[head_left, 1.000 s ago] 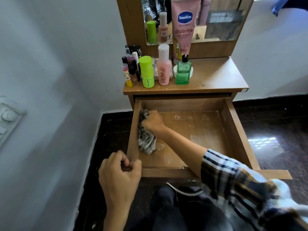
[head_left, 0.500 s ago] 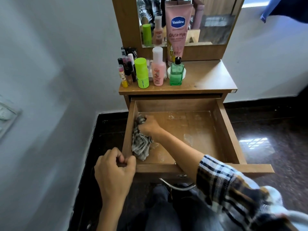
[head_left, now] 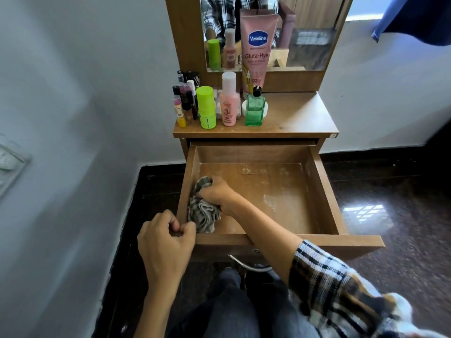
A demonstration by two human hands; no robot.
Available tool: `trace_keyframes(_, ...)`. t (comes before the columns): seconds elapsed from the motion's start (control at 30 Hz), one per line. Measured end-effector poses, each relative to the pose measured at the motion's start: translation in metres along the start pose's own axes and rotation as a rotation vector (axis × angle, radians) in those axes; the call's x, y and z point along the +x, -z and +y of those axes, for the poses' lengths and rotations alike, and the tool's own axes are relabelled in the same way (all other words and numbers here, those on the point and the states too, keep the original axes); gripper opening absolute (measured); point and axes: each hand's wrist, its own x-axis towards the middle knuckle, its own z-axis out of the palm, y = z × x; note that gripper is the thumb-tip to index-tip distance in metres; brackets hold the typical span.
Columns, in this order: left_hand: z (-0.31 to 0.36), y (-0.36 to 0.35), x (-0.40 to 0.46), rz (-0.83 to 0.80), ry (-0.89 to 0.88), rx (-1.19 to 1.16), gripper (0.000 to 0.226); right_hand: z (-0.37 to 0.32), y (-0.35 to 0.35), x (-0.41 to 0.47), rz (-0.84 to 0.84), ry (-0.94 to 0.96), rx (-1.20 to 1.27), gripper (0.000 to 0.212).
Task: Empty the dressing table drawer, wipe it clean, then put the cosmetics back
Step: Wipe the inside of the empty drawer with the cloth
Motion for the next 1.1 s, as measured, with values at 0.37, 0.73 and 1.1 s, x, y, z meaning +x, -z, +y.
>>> trace_keyframes(0.37, 0.013, 0.008, -0.001, -0.05, 0.058, -0.017, 0.045, -0.01, 0.0, -0.026, -0.171, 0.106, -0.367, 0.039)
trace_keyframes(0.73, 0.013, 0.014, -0.001, -0.059, 0.041, -0.02, 0.035, -0.004, 0.048, -0.031, 0.271, 0.203, 0.378, 0.049)
trace_keyframes(1.1, 0.015, 0.012, 0.0, -0.066, 0.11, -0.022, 0.044, 0.033, 0.088, 0.045, 0.599, 1.136, -1.413, 0.02)
